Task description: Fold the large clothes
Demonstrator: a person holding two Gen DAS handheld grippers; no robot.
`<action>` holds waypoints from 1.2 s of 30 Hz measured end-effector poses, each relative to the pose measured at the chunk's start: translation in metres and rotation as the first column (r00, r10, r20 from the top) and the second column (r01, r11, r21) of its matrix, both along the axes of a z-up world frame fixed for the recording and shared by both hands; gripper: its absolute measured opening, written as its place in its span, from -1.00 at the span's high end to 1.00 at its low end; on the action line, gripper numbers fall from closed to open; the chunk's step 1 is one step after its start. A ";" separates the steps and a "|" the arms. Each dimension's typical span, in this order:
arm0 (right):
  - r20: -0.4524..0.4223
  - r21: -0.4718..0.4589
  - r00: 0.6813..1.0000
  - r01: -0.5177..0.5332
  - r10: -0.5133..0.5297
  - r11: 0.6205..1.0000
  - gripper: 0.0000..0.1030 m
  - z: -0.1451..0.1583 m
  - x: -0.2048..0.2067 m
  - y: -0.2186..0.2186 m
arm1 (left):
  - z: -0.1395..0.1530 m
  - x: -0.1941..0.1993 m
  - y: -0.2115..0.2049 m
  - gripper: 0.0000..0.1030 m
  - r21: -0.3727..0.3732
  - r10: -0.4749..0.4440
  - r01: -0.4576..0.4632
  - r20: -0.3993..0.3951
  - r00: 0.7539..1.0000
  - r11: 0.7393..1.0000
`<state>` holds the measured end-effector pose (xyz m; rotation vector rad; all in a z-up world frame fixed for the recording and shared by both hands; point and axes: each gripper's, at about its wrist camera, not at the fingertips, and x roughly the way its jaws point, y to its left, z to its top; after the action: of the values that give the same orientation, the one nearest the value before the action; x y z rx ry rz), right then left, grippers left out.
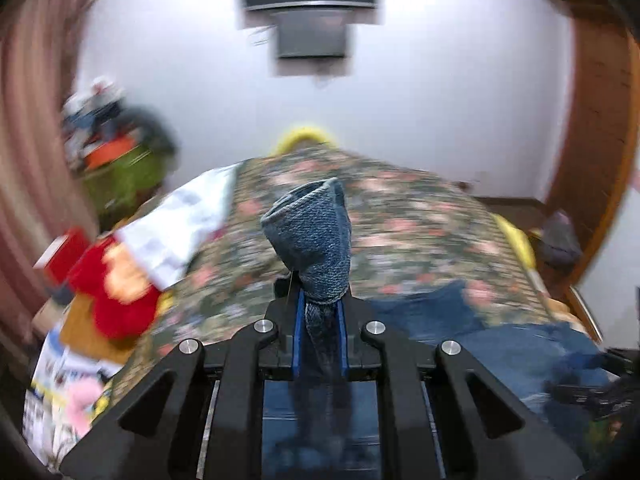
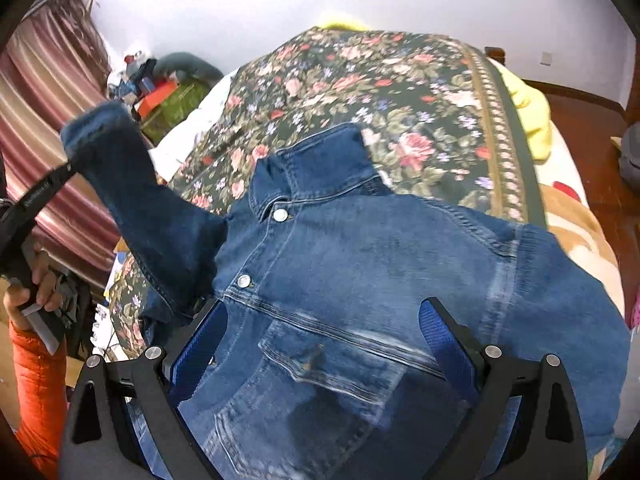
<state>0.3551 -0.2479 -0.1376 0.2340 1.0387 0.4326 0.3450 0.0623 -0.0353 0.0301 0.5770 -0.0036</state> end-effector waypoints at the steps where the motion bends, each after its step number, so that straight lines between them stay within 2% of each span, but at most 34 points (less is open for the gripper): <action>1: 0.004 0.005 1.000 0.008 -0.008 1.000 -0.87 0.001 -0.002 -0.007 | -0.001 0.002 -0.026 0.76 0.009 -0.055 0.055 -0.010 0.998 0.998; 3: 0.013 0.012 0.999 0.030 -0.030 0.999 -0.87 0.004 -0.007 -0.020 | -0.009 0.005 -0.059 0.76 0.029 -0.117 0.118 -0.036 0.993 0.993; 6: 0.018 0.021 0.998 0.062 -0.062 0.998 -0.87 0.006 -0.015 -0.041 | -0.042 0.015 -0.113 0.76 0.054 -0.207 0.216 -0.135 0.969 0.975; 7: 0.018 0.021 0.997 0.070 -0.070 0.997 -0.87 0.006 -0.018 -0.048 | -0.061 0.018 -0.131 0.76 0.045 -0.241 0.254 -0.194 0.951 0.966; 11: 0.024 -0.015 0.994 0.107 -0.107 0.994 -0.87 0.003 -0.028 -0.070 | -0.119 0.019 -0.172 0.76 0.029 -0.308 0.338 -0.344 0.887 0.941; 12: 0.024 -0.021 0.994 0.111 -0.111 0.994 -0.87 0.002 -0.030 -0.073 | -0.127 0.016 -0.176 0.76 0.020 -0.320 0.351 -0.366 0.874 0.936; 14: 0.023 -0.040 0.992 0.124 -0.123 0.991 -0.87 -0.001 -0.032 -0.080 | -0.140 0.012 -0.187 0.75 -0.001 -0.358 0.394 -0.421 0.833 0.919; 17: 0.017 -0.052 0.990 0.138 -0.137 0.989 -0.87 -0.005 -0.031 -0.085 | -0.144 0.004 -0.198 0.71 0.045 -0.366 0.429 -0.448 0.816 0.902; 18: 0.015 -0.051 0.990 0.140 -0.140 0.989 -0.87 -0.006 -0.030 -0.086 | -0.141 0.001 -0.200 0.68 0.049 -0.368 0.435 -0.450 0.813 0.899; 19: 0.014 -0.049 0.990 0.143 -0.143 0.988 -0.87 -0.006 -0.028 -0.085 | -0.138 0.000 -0.199 0.52 0.039 -0.374 0.438 -0.457 0.807 0.898; 20: 0.017 -0.047 0.989 0.144 -0.144 0.988 -0.87 -0.005 -0.026 -0.084 | -0.133 -0.001 -0.194 0.28 0.006 -0.384 0.436 -0.465 0.798 0.900; 21: 0.023 -0.048 0.990 0.143 -0.142 0.989 -0.87 -0.003 -0.025 -0.082 | -0.130 0.000 -0.189 0.17 -0.026 -0.393 0.432 -0.466 0.793 0.902; 22: 0.036 -0.052 0.990 0.141 -0.139 0.989 -0.87 0.001 -0.023 -0.078 | -0.121 -0.002 -0.178 0.00 -0.087 -0.410 0.418 -0.452 0.793 0.904; 24: 0.064 -0.065 0.990 0.133 -0.129 0.989 -0.87 0.007 -0.020 -0.069 | -0.107 -0.006 -0.160 -0.13 -0.146 -0.417 0.392 -0.408 0.812 0.908; 26: 0.088 -0.083 0.990 0.120 -0.113 0.989 -0.87 0.013 -0.015 -0.059 | -0.093 -0.008 -0.138 -0.30 -0.161 -0.403 0.369 -0.368 0.838 0.915; 28: 0.109 -0.109 0.990 0.104 -0.092 0.989 -0.87 0.017 -0.010 -0.044 | -0.083 -0.009 -0.112 -0.40 -0.142 -0.352 0.323 -0.330 0.876 0.936; 31: 0.123 -0.133 0.991 0.076 -0.060 0.988 -0.87 0.018 -0.002 -0.023 | -0.085 -0.004 -0.069 -0.44 -0.052 -0.231 0.227 -0.327 0.916 0.973; 33: 0.120 -0.161 0.992 0.056 -0.037 0.985 -0.87 0.012 0.005 -0.007 | -0.096 0.003 -0.043 -0.44 -0.006 -0.159 0.168 -0.356 0.921 0.986; 36: 0.103 -0.228 0.995 0.025 -0.002 0.973 -0.87 -0.003 0.016 0.017 | -0.119 0.008 -0.009 -0.44 0.032 -0.092 0.114 -0.400 0.912 0.993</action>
<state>0.3707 -0.2314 -0.1404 0.0126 0.9767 0.3057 0.3527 0.0537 -0.1546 0.1150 0.9846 -0.0987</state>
